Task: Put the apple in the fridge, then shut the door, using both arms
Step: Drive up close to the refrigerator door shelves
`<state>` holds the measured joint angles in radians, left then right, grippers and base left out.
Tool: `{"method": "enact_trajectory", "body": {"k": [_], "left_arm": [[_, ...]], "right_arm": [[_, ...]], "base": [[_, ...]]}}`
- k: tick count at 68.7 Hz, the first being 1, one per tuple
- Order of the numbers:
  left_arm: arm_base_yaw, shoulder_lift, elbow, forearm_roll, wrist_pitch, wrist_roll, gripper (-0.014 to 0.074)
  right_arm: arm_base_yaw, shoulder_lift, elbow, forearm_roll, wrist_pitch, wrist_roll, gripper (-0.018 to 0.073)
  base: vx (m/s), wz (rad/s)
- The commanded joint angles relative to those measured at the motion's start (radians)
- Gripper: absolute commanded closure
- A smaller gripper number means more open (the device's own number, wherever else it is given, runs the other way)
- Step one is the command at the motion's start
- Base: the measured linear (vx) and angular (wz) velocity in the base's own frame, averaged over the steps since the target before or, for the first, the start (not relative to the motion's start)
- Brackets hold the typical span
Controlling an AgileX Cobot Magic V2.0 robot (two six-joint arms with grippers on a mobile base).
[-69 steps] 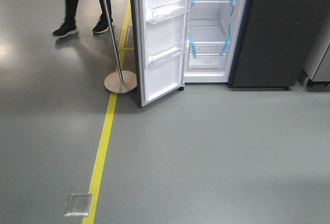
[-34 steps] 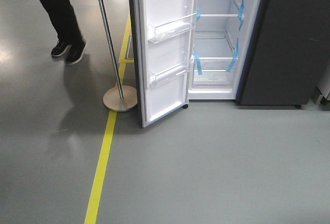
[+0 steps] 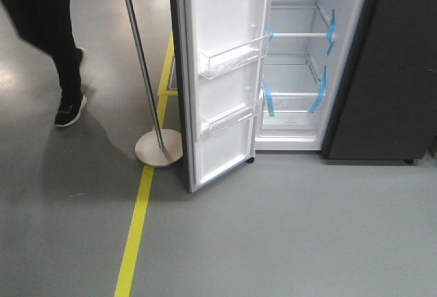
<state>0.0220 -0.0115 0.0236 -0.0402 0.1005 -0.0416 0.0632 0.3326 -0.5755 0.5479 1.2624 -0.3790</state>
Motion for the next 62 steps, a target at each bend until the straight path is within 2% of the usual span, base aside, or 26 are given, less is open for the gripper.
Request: {"method": "enact_trajectory", "body": {"k": [1, 62], "left_arm": [[-0.001, -0.014, -0.017, -0.009, -0.082, -0.008, 0.0603], [-0.001, -0.014, -0.017, -0.009, -0.082, -0.008, 0.0603]], "right_arm": [[-0.004, 0.010, -0.025, 0.041, -0.036, -0.012, 0.0363], [-0.004, 0.010, -0.025, 0.041, -0.038, -0.012, 0.0363]], "base": [[0.26, -0.01], [0.20, -0.02]]}}
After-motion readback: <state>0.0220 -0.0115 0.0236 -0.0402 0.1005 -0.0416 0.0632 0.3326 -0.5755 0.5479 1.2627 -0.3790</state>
